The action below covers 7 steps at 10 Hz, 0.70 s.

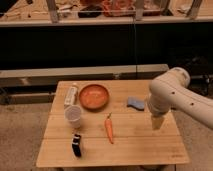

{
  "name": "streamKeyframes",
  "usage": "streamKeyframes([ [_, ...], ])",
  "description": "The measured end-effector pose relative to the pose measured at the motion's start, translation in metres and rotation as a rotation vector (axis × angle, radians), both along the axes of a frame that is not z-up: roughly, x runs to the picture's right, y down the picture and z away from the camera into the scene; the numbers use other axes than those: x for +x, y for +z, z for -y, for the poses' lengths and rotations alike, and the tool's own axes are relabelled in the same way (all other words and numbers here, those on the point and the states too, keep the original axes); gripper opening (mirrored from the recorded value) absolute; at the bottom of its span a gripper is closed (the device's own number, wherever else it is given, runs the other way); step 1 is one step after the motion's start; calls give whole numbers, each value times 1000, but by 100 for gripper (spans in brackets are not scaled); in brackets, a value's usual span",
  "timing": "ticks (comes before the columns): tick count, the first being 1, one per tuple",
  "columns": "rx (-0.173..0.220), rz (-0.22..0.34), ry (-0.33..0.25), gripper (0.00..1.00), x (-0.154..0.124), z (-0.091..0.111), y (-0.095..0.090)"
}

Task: Knock the eraser over

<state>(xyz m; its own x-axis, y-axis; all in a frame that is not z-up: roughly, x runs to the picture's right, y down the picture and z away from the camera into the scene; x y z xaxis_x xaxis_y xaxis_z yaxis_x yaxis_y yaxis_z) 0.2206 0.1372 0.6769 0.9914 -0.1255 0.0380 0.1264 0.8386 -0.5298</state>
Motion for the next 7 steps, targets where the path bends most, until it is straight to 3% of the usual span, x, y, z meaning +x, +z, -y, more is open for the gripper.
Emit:
streamKeyframes([
  [7, 11, 132, -189, 80, -54, -40, -5],
])
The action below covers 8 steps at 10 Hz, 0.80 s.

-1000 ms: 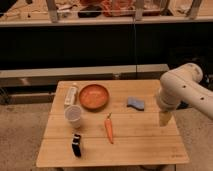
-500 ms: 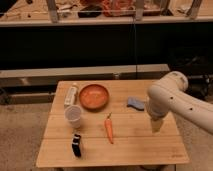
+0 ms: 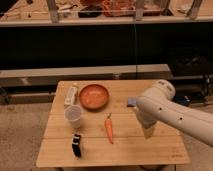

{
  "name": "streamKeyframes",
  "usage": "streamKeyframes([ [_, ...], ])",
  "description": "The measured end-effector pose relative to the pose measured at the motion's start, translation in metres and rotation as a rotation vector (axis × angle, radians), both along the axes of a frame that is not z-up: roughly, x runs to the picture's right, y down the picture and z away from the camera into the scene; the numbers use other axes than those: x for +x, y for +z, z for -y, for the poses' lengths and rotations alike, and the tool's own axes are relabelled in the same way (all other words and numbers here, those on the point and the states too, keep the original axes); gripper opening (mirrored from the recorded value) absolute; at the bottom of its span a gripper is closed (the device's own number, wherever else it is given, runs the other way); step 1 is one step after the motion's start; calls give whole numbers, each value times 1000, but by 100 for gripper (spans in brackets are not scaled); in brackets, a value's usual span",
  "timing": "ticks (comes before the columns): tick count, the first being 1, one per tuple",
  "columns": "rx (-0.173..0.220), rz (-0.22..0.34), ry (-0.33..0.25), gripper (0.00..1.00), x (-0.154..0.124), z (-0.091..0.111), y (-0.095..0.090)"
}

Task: Knock the eraser over

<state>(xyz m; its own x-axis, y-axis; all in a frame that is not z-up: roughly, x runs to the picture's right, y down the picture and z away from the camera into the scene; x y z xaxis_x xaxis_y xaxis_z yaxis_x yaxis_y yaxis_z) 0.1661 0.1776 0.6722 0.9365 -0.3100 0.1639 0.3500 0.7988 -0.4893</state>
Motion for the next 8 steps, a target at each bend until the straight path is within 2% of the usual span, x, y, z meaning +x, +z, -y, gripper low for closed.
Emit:
streamKeyframes([
  [3, -4, 43, -34, 80, -18, -11, 1],
  [5, -22, 112, -80, 80, -37, -34, 1],
  [8, -33, 160, -117, 80, -49, -48, 2],
])
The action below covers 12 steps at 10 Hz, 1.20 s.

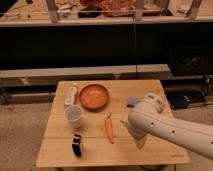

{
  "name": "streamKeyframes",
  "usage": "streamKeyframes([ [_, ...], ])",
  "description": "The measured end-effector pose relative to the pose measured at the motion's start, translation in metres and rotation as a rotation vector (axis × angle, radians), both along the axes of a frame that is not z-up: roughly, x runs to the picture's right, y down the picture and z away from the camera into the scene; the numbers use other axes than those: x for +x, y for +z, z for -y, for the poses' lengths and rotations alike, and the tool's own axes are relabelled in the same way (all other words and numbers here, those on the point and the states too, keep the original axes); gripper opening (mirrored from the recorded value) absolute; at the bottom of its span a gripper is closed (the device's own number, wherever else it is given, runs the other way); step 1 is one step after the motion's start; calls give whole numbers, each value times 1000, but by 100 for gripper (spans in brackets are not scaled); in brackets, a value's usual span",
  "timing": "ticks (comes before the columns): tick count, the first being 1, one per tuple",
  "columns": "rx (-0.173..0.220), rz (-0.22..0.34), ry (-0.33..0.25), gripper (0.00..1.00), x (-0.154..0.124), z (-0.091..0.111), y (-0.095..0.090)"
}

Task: Knock the eraser over

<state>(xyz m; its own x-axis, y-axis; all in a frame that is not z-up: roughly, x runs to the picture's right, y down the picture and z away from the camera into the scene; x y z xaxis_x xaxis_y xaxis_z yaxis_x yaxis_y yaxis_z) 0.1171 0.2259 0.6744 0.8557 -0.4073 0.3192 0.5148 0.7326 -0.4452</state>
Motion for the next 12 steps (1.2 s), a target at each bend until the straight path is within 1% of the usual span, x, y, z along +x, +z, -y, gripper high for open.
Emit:
streamKeyframes([
  [2, -19, 44, -22, 80, -17, -16, 2],
  [3, -26, 66, -40, 80, -19, -25, 3],
  [5, -33, 92, -54, 80, -23, -30, 3],
  [7, -54, 126, -59, 80, -43, -42, 7],
  [8, -56, 136, -63, 80, -46, -45, 7],
  [10, -64, 158, -69, 80, -41, -49, 6],
  [12, -77, 185, -70, 79, -42, -56, 8],
])
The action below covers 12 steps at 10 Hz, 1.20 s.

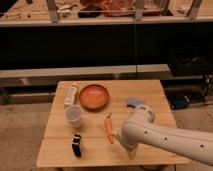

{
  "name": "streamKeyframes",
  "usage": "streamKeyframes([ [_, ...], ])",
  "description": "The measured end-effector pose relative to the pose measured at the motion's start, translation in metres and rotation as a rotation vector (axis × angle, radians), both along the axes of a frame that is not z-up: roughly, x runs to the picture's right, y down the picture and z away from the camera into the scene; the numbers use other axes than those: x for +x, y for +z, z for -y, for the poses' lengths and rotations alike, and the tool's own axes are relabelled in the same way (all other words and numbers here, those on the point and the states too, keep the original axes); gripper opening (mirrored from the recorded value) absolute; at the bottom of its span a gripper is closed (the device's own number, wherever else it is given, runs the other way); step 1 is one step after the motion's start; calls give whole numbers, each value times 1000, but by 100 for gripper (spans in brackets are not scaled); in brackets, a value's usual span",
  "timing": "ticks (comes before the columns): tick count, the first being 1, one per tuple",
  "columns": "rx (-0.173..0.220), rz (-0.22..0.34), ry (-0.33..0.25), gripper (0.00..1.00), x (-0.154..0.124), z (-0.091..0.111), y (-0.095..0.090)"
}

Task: Knock the eraser over

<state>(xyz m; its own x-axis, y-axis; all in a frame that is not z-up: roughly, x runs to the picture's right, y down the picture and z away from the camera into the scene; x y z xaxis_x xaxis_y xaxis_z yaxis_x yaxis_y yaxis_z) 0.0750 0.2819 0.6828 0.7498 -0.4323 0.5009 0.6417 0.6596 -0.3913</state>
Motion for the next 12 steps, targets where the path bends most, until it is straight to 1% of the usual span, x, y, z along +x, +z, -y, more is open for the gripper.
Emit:
streamKeyframes([
  [1, -7, 18, -3, 79, -6, -4, 1],
  [2, -10, 29, -7, 76, -9, -7, 2],
  [4, -14, 54, -24, 69, -18, -11, 3],
  [5, -15, 64, -33, 62, -23, -13, 3],
  [8, -20, 101, -57, 33, -41, -23, 6],
  [9, -22, 113, -65, 30, -47, -27, 6],
  [10, -24, 125, -73, 30, -55, -30, 6],
  [11, -23, 137, -78, 26, -61, -33, 8],
  [12, -20, 143, -75, 14, -62, -33, 12],
])
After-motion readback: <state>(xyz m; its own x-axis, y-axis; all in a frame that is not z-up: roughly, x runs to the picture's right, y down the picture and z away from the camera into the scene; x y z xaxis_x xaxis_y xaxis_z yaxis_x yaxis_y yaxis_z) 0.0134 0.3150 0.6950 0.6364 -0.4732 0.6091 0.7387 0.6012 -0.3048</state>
